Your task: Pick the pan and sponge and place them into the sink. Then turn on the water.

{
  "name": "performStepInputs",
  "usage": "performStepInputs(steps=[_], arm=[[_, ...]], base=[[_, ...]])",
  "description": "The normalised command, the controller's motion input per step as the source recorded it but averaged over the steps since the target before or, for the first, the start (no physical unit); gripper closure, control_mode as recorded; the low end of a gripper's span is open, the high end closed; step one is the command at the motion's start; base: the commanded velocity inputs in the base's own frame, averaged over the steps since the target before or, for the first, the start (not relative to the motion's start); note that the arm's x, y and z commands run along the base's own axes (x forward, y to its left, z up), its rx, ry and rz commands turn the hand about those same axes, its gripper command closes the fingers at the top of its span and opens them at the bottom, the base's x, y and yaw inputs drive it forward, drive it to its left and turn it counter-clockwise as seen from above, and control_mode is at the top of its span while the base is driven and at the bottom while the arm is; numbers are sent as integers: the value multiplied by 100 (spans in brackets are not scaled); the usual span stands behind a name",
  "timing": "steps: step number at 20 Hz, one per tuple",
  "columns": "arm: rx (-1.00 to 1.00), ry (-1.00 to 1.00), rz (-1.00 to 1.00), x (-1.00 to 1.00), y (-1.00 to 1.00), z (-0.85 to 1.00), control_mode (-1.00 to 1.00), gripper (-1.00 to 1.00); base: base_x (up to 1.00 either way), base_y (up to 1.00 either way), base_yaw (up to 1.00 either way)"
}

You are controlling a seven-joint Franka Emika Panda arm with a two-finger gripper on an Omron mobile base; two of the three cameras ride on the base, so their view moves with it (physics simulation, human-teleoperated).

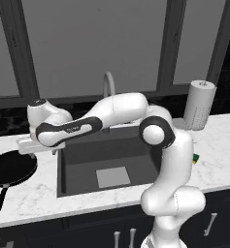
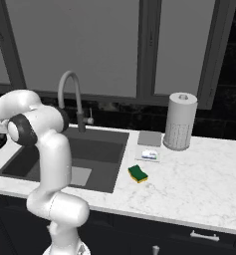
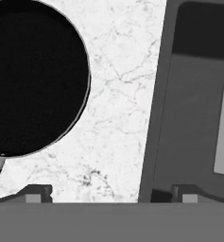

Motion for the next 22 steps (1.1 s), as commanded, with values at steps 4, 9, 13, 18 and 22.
performStepInputs(steps=[4, 9, 13, 18, 22], arm=[[0, 0, -4, 0, 48, -15, -100, -100], [0, 4, -6, 0, 31, -6, -100, -100], [0, 5, -5, 0, 20, -18, -100, -100], [0, 1, -1, -2, 7, -34, -100, -100], [4, 0, 0, -9, 0, -42, -100, -100]], base=[[0, 0, 0], [0, 0, 0], [0, 0, 0], [0, 0, 0], [0, 0, 0]])
